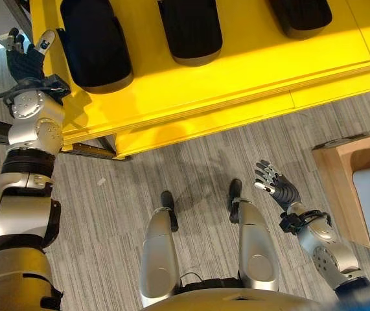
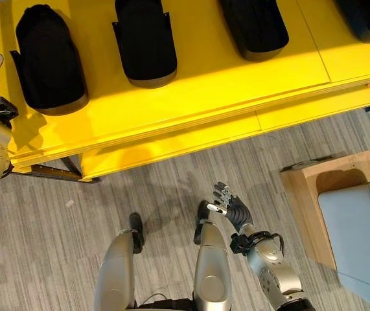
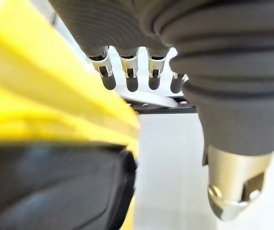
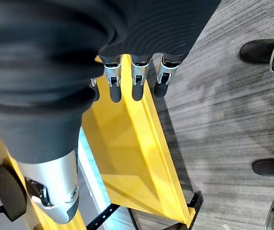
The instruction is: Move parts from the plastic box to the shelf.
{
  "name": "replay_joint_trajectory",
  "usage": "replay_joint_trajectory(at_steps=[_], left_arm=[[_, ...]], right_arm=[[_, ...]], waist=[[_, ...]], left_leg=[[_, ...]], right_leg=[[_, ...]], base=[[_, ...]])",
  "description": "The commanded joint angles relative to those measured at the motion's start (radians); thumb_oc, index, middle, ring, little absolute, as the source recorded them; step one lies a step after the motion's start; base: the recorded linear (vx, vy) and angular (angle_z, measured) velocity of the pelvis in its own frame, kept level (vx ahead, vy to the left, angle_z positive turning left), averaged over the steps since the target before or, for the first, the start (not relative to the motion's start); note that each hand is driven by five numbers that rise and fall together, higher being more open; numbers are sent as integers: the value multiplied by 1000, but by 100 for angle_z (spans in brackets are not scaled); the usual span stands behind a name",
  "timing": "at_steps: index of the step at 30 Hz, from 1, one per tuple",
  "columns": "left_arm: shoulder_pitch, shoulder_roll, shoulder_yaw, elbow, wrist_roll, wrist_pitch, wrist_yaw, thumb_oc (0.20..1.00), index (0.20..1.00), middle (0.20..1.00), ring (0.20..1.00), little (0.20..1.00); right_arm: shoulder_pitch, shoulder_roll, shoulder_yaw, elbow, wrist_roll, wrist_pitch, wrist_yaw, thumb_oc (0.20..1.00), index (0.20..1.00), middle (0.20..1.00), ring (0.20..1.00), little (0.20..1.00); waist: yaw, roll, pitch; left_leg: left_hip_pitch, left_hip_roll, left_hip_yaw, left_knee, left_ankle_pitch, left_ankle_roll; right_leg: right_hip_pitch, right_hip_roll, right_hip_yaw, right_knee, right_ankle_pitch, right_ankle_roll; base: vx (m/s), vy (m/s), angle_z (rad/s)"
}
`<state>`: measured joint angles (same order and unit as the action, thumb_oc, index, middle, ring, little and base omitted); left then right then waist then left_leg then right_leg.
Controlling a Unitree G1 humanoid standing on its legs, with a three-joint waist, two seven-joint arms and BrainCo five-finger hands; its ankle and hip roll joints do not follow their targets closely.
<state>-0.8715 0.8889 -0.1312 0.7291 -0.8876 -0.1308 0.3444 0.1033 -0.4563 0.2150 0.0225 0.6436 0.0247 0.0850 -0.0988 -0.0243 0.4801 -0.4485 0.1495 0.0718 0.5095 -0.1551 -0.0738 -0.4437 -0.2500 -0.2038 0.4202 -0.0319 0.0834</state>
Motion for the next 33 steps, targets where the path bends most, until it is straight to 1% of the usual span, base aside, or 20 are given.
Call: replay_joint_trajectory(at_steps=[1,3,4,6,9,11,12,13,14,15,16,17,18,20,22,23,24,27,30,33], left_arm=[[44,96,41,-42,85,-43,-30,1000,1000,1000,1000,1000],[52,115,46,-51,108,-44,-33,1000,1000,1000,1000,1000],[56,127,48,-54,129,-40,-35,1000,1000,1000,1000,1000],[61,136,51,-55,147,-38,-37,1000,1000,1000,1000,1000],[102,179,56,-115,251,-31,-44,1000,1000,1000,1000,1000],[122,182,65,-138,273,-33,-45,1000,1000,1000,1000,1000],[191,198,94,-231,356,-33,-47,1000,1000,1000,1000,1000],[195,198,98,-233,356,-32,-46,1000,1000,1000,1000,1000],[276,191,143,-310,423,-36,-42,1000,1000,1000,1000,1000],[375,156,205,-403,489,-43,-41,1000,1000,1000,1000,1000],[412,131,223,-435,505,-47,-42,1000,1000,1000,1000,1000],[412,131,223,-435,505,-47,-42,1000,1000,1000,1000,1000],[460,94,243,-479,505,-54,-55,1000,1000,1000,1000,1000],[504,48,262,-535,530,-54,-59,1000,1000,1000,1000,1000],[541,-1,261,-587,601,-52,-59,1000,1000,1000,1000,1000],[541,-1,261,-588,601,-52,-59,1000,1000,1000,1000,1000],[561,-54,257,-615,667,-49,-48,1000,1000,1000,1000,1000],[610,-135,241,-684,746,-44,-61,1000,1000,1000,1000,1000],[639,-193,209,-726,860,-36,-66,1000,1000,1000,1000,1000],[642,-234,173,-736,939,-25,-56,1000,1000,1000,1000,1000]], right_arm=[[66,-16,-32,-18,-2,-25,34,1000,1000,1000,1000,1000],[73,-16,-36,-15,-1,-24,41,1000,1000,1000,1000,1000],[74,-17,-39,-14,0,-24,45,1000,1000,1000,1000,1000],[77,-17,-40,-11,0,-23,49,1000,1000,1000,1000,1000],[82,-21,-53,-14,5,-25,65,1000,1000,1000,1000,1000],[84,-21,-57,-15,6,-25,70,1000,1000,1000,1000,1000],[90,-19,-71,-18,6,-27,76,1000,1000,1000,1000,1000],[90,-20,-70,-18,6,-27,76,1000,1000,1000,1000,1000],[97,-17,-84,-21,5,-32,85,1000,1000,1000,1000,1000],[108,-14,-100,-22,2,-33,90,1000,1000,1000,1000,1000],[110,-16,-103,-21,0,-33,93,1000,1000,1000,1000,1000],[110,-16,-103,-21,0,-33,93,1000,1000,1000,1000,1000],[113,-15,-114,-22,-6,-33,92,1000,1000,1000,1000,1000],[118,-15,-120,-20,-12,-33,91,1000,1000,1000,1000,1000],[124,-15,-127,-28,-19,-33,95,1000,1000,1000,1000,1000],[124,-15,-127,-28,-19,-33,95,1000,1000,1000,1000,1000],[118,-13,-131,-26,-19,-36,92,1000,1000,1000,1000,1000],[118,-11,-142,-30,-22,-42,87,1000,1000,1000,1000,1000],[112,-11,-152,-35,-29,-48,79,1000,1000,1000,1000,1000],[118,-9,-152,-37,-28,-53,73,1000,1000,1000,1000,1000]], waist=[[-2,-15,-78],[-1,-10,-80],[-3,-11,-81],[-4,-8,-83],[-2,0,-86],[-2,2,-86],[2,5,-89],[1,5,-89],[6,7,-90],[10,9,-92],[8,11,-91],[7,11,-91],[9,12,-90],[10,12,-88],[10,12,-86],[9,12,-86],[9,11,-84],[7,11,-82],[5,7,-78],[2,2,-78]], left_leg=[[4,23,-13,17,-13,-37],[12,21,-12,10,-9,-38],[3,15,-9,2,18,-33],[5,13,-11,-2,20,-33],[15,14,-10,-12,25,-36],[18,14,-9,-14,26,-37],[24,16,-9,-20,29,-38],[24,16,-9,-20,29,-38],[32,17,-7,-24,31,-39],[44,20,-7,-30,31,-40],[49,20,-5,-32,31,-41],[49,20,-6,-32,31,-41],[53,21,-6,-34,31,-41],[57,21,-6,-33,31,-41],[62,23,-6,-32,28,-42],[62,23,-6,-32,28,-42],[63,25,-7,-30,25,-43],[64,27,-4,-24,20,-41],[66,30,1,-21,18,-42],[65,34,3,-22,17,-40]], right_leg=[[79,-82,48,-25,-20,112],[85,-83,47,-26,-21,112],[78,-88,45,-36,1,107],[80,-89,45,-37,1,107],[86,-89,48,-38,-1,107],[87,-89,48,-39,-2,107],[90,-87,48,-37,-5,107],[91,-87,48,-37,-5,107],[95,-86,51,-37,-7,108],[102,-85,50,-38,-10,107],[105,-84,50,-38,-11,107],[105,-84,50,-38,-11,107],[108,-84,51,-38,-13,106],[111,-82,53,-37,-16,104],[113,-82,53,-29,-22,102],[113,-82,53,-29,-22,102],[110,-83,56,-23,-27,100],[107,-84,61,-10,-33,96],[102,-83,65,-4,-34,94],[94,-80,66,0,-33,93]], base=[[0,0,0],[-36,3,1],[-75,2,2],[-34,-7,4],[-3,-20,5],[0,0,0],[0,0,0],[0,0,0],[0,0,0],[31,-20,0],[0,0,0],[0,0,0],[0,0,0],[0,0,0],[0,0,0],[0,0,0],[0,0,0],[0,0,0],[0,0,0],[-1,-2,-1]])
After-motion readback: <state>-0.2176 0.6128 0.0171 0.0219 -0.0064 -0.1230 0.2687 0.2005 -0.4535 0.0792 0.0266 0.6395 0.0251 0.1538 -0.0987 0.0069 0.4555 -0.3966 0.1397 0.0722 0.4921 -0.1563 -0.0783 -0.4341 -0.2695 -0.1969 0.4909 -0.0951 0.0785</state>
